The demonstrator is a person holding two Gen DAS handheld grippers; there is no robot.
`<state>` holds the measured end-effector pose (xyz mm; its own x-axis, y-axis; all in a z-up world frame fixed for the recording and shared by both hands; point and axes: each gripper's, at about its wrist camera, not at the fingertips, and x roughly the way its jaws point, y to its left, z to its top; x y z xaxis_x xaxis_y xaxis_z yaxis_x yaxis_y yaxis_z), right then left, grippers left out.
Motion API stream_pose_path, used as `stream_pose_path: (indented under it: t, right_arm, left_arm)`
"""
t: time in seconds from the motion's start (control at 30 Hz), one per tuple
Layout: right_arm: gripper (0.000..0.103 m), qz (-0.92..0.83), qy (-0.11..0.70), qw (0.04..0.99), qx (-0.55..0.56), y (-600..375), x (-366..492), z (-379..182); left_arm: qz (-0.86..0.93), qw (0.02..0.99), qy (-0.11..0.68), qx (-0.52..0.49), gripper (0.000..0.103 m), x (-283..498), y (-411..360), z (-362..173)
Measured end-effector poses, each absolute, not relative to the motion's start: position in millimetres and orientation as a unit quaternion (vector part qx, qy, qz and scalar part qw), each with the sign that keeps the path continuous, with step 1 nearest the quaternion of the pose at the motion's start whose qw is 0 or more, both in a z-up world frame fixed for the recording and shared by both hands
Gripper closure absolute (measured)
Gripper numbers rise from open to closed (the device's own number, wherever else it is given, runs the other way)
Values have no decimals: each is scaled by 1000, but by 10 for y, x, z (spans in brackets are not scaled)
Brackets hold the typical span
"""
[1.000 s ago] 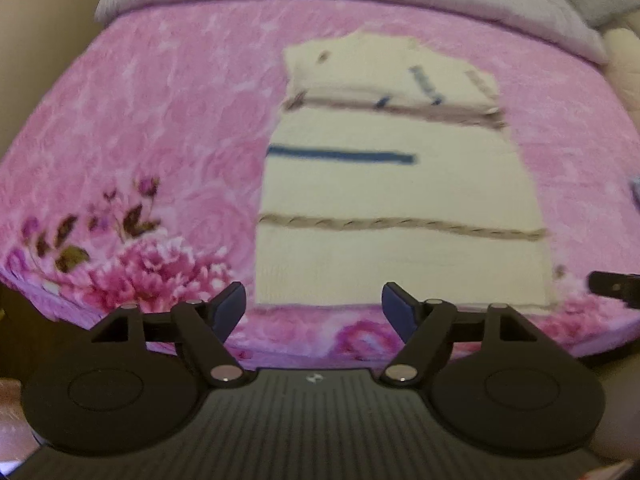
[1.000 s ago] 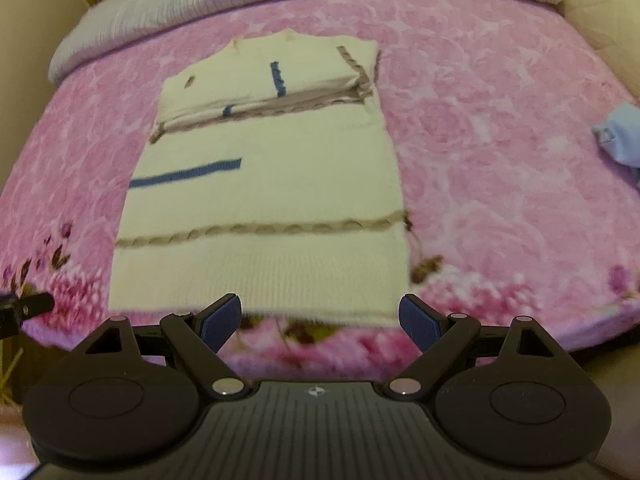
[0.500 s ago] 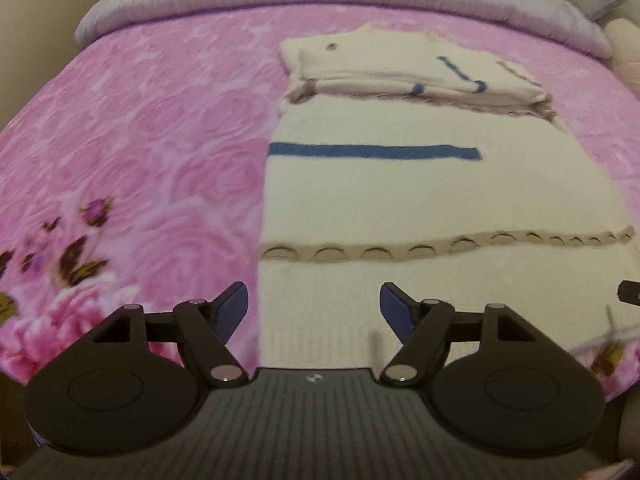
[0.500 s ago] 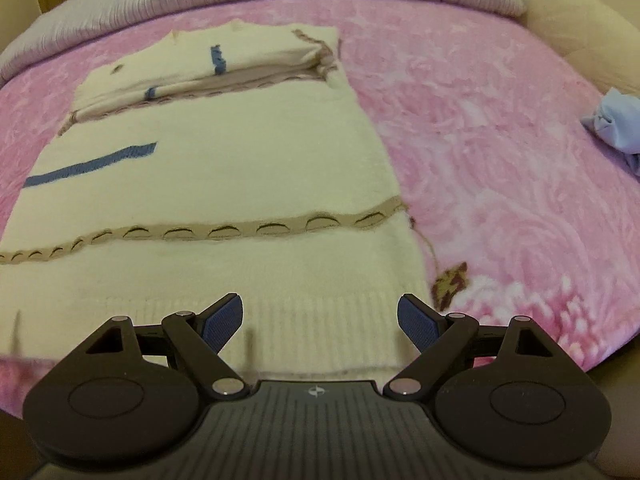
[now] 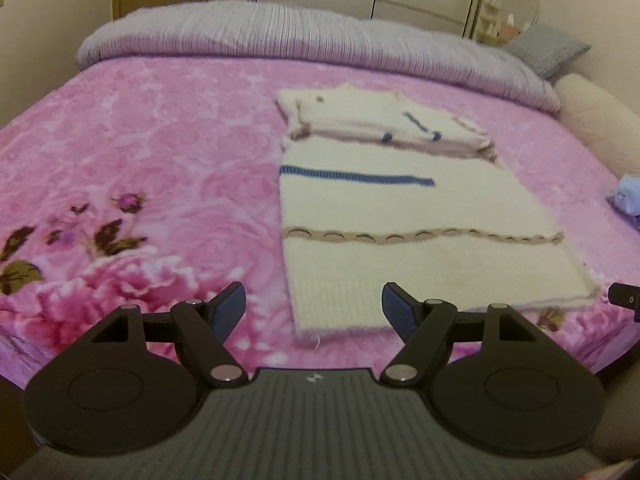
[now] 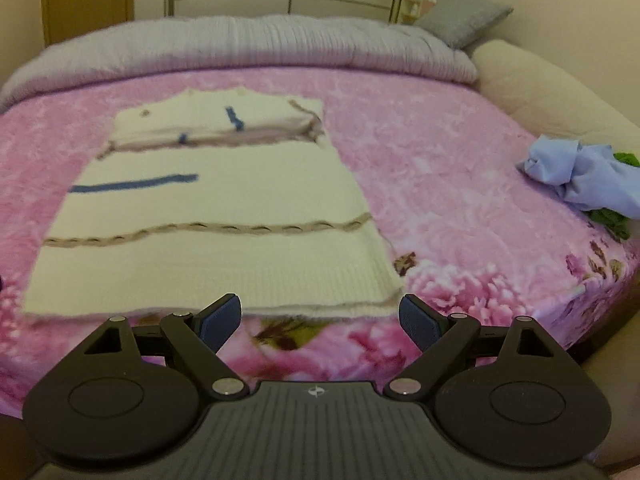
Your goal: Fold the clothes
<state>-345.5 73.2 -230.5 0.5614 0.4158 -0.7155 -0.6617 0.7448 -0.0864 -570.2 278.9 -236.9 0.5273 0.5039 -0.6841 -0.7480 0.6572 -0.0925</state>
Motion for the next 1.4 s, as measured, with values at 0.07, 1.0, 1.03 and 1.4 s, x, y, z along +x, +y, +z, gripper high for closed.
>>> stream_pose_path:
  t: [0.07, 1.0, 1.03, 1.4]
  right_arm:
    - [14, 317, 341, 868, -174, 702, -3569, -2241]
    - [43, 404, 466, 787, 29, 325, -2319, -2965]
    - [44, 401, 468, 787, 34, 301, -2225, -2985]
    - [62, 399, 516, 744, 143, 130, -1524, -3276]
  left_arm:
    - [369, 855, 313, -186, 30, -5777, 2736, -2306]
    - [316, 819, 293, -378, 46, -5735, 3468, -2904]
    - [313, 814, 295, -389, 46, -5710, 3508, -2967]
    - [263, 786, 254, -498, 48, -5595, 3850, -3386]
